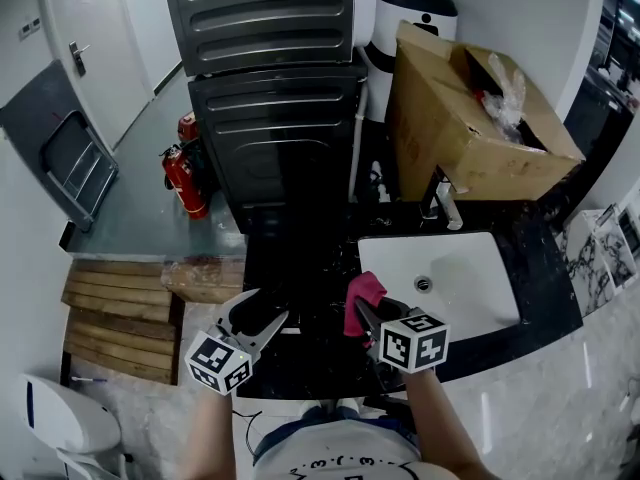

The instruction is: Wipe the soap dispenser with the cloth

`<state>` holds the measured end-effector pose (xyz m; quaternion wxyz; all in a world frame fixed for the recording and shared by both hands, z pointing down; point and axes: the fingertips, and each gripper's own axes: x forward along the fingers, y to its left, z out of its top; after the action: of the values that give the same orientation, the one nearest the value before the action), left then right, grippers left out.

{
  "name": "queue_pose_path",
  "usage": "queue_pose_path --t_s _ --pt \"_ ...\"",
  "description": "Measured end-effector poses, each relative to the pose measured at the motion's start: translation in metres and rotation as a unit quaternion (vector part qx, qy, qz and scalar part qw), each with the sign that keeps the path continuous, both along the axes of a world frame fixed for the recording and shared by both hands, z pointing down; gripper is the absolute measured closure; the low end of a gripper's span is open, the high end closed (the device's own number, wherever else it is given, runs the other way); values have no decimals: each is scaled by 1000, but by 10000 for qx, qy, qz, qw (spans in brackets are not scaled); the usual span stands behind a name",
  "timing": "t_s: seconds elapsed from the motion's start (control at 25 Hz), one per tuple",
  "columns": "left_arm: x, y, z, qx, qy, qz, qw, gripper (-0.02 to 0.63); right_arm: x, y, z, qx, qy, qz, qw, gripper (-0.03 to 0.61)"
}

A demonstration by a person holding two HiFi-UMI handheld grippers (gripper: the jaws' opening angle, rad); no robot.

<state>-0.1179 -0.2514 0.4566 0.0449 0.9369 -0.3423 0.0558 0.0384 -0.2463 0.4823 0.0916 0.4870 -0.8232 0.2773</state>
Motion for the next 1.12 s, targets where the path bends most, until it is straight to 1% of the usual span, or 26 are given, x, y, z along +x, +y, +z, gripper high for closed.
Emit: queue_pose_path --t_s 0.12,0.2,0.24,0.28,0.36,0.4,0.44,0.48,0.52,0.6,0.64,0.68,0.72,0.8,0.88,0.96,1.0,1.04,1.12 --pt "13 2 -6 82 4 -329 9994 368 -6 -1 -2 18 -32 -62 10000 529" --pt "20 -3 -7 31 -72 -598 9982 377 -10 0 -2 28 -32 -112 9999 529" --pt "23 -5 -6 -16 -115 -725 9973 393 -11 1 -2 30 -29 -135 9999 529" --pt "26 -7 -6 -73 -119 -832 9964 451 -13 1 -2 31 -27 -155 9999 529" --pt "28 -8 -7 -192 65 -982 9950 463 -15 4 -2 26 -24 -185 9998 529" --pt "28 -9 -8 -265 291 -1039 9938 463 -16 5 -2 21 -21 -203 9998 529" --pt "27 -10 -10 -379 635 -1097 9912 463 -18 7 -1 15 -14 -231 9997 529" --pt "25 -11 -11 -538 1078 -1154 9860 462 -21 8 -1 13 -6 -269 9996 529" --pt "22 -12 -12 -718 1565 -1203 9777 460 -25 10 -1 17 0 -318 9995 529" --pt "16 -14 -11 -1038 2417 -1241 9568 460 -33 12 -2 56 0 -436 9990 529" --pt "14 -14 -9 -1149 2708 -1227 9478 462 -37 13 -4 95 -3 -500 9987 529" --pt "12 -14 -7 -1225 2906 -1210 9412 462 -42 13 -7 142 -5 -567 9983 529" --pt "10 -13 -5 -1275 3029 -1205 9367 463 -47 13 -11 195 -6 -641 9977 529" --pt "7 -13 -1 -1333 3118 -1233 9326 465 -58 12 -18 311 -2 -832 9960 529" --pt "5 -12 1 -1355 3075 -1256 9334 468 -72 14 -21 374 41 -1076 9935 529" --pt "2 -13 4 -1386 3006 -1330 9342 472 -82 16 -16 316 189 -1275 9911 529" --pt "-1 -13 7 -1427 3003 -1400 9327 478 -84 16 -13 273 267 -1310 9906 529" --pt "-4 -14 10 -1480 3039 -1467 9296 509 -84 16 -9 232 325 -1304 9907 529" --pt "-11 -14 14 -1571 3164 -1532 9229 509 -79 16 -1 145 400 -1210 9917 529"
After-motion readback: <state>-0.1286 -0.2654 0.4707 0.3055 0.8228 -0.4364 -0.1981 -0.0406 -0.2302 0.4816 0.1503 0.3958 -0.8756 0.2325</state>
